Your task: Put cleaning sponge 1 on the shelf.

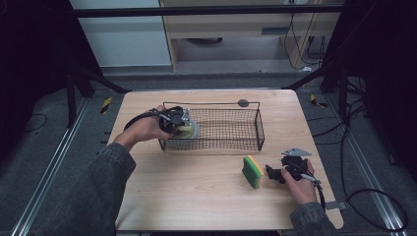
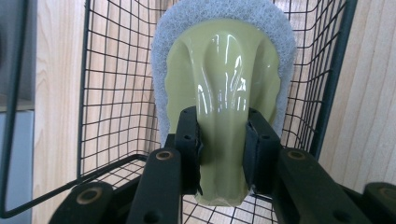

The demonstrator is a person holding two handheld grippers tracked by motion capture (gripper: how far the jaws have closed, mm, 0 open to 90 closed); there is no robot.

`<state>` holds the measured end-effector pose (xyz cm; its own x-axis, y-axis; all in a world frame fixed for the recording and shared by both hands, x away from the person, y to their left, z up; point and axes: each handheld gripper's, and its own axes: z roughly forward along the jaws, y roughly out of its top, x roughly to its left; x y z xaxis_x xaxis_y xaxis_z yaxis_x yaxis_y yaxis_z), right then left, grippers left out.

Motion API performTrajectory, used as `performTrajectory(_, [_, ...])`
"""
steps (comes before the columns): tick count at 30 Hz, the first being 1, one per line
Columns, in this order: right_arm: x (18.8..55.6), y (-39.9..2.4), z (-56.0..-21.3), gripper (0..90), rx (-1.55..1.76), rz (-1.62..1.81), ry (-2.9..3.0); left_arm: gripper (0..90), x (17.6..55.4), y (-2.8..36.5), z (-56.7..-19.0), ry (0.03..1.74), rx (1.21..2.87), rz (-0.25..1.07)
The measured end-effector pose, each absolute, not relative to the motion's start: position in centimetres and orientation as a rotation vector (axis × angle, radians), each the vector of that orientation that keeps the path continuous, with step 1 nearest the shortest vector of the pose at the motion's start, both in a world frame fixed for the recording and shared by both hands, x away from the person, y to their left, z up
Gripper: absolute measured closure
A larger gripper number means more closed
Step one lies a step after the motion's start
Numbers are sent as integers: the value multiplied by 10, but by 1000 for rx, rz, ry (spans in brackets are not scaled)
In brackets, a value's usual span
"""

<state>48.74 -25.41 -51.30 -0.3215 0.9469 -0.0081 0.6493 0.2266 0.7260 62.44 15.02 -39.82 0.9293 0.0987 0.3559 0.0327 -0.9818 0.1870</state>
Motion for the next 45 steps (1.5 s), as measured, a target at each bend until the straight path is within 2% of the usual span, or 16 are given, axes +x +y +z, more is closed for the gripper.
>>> performTrajectory(22, [487,-254,-513,16,1466,877,2054,696,632,153,-408,186,2879,483])
performTrajectory(45, [487,-254,-513,16,1467,876,2054,690,628,158,-391,203,2799,479])
